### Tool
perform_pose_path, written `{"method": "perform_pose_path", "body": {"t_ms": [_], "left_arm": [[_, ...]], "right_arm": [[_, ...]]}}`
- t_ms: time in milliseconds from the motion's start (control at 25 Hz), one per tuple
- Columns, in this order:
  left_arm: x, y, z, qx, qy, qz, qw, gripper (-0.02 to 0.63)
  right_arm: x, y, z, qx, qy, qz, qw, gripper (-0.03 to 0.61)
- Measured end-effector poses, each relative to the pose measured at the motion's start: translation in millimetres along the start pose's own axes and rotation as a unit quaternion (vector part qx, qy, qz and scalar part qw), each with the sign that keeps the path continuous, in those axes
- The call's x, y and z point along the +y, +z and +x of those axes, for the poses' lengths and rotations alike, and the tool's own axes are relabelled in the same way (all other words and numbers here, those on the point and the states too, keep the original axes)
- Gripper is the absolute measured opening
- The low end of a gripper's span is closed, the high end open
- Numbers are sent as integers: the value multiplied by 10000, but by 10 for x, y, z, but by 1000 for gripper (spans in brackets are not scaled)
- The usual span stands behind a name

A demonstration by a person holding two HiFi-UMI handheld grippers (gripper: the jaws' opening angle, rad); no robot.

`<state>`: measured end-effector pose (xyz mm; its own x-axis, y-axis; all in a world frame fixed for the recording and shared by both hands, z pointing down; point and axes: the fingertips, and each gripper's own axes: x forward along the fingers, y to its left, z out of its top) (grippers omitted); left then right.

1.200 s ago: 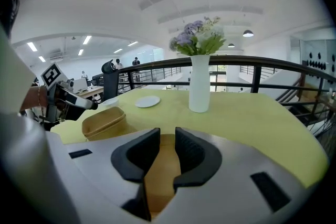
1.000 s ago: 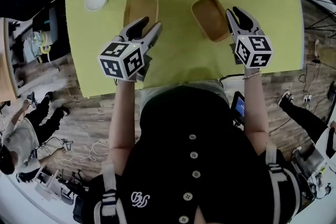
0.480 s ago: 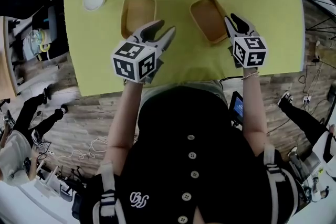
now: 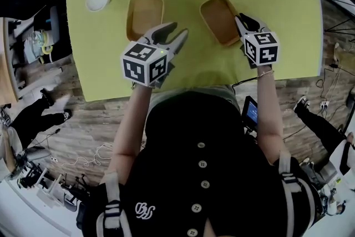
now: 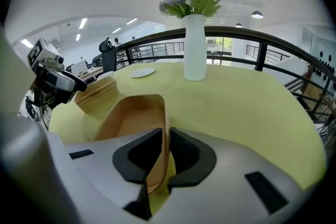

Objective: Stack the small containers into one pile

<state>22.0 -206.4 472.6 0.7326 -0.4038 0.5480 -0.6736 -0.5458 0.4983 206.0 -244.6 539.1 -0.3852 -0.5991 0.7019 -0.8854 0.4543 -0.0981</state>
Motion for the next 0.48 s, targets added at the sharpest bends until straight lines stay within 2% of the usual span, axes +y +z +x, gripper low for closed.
{"method": "perform_pose_path", "body": {"t_ms": [80,320,480], "left_arm": [[21,-14,-11,11,21,0,10000,161],[91,-49,-88,-41,75,-57,9999,161],[106,-97,-145,-67,61,-99,9999,161]], "right_arm": [[-11,-3,6,95,-41,-129,9999,38],[66,-6,-30,370,141,-189,9990,37],[144,-48,-68,503,99,-139,9986,34]]}}
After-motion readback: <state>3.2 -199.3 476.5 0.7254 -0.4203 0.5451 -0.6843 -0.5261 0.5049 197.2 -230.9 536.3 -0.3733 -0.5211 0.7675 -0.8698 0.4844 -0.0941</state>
